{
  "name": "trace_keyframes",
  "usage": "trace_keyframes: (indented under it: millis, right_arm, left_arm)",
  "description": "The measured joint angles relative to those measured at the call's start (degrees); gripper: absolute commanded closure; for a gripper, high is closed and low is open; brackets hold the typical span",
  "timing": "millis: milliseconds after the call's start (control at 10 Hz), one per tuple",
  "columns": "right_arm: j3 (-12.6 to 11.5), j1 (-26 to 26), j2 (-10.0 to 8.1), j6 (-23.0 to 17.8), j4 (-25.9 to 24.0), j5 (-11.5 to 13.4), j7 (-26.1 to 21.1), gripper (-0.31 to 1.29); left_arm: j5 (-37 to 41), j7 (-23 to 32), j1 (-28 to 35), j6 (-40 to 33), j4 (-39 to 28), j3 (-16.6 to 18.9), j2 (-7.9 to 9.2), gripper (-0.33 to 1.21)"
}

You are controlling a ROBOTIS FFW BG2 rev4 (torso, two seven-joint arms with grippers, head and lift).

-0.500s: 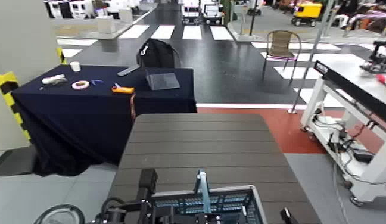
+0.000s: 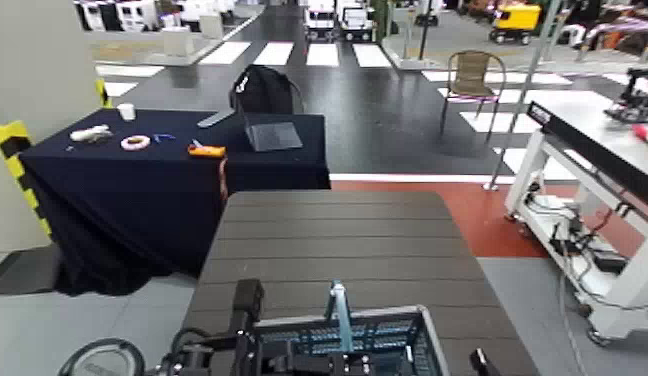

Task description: Place the crate on the table.

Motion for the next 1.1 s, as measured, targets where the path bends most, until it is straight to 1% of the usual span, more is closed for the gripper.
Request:
trace_keyframes:
  millis: [200, 300, 400, 500, 800, 1000, 1100]
  right_arm:
    - [0.3, -0.2, -0.11, -0.1, 0.2, -0.2, 0.0, 0.13]
    - [0.4, -0.3, -0.18, -0.2, 0.3, -0.3, 0.0, 0.13]
    - [0.5, -0.4, -0.24, -0.2, 0.3, -0.4, 0.0, 0.13]
    - [0.5, -0.4, -0.27, -0.2, 0.3, -0.4, 0.0, 0.13]
    - [0.9, -0.7, -0.34, -0.3, 0.5, -0.7, 0.0, 0.13]
    - [1.3, -0.9, -0.44, -0.5, 0.8, -0.9, 0.0, 0.13]
    - [1.5, -1.1, -0.50, -0.5, 0.9, -1.0, 0.0, 0.13]
  left_arm:
    - [-1.7, -1.7, -2.4, -0.1, 2.9, -1.1, -0.49, 1.20]
    - [-3.2, -3.5, -4.2, -0.6, 4.6, -2.2, -0.50, 1.20]
    - [-5.9, -6.6, -6.5, -1.2, 6.5, -3.3, -0.57, 1.20]
    - [-9.2, -10.0, -9.2, -1.8, 8.7, -4.9, -0.78, 1.20]
    - [-15.6, -16.6, -18.1, -4.3, 16.0, -11.1, -1.04, 1.20]
    - [-18.3, -19.4, -22.9, -6.4, 21.1, -14.2, -2.02, 1.20]
    - [-19.1, -19.8, -24.8, -7.4, 23.8, -14.9, -2.62, 1.20]
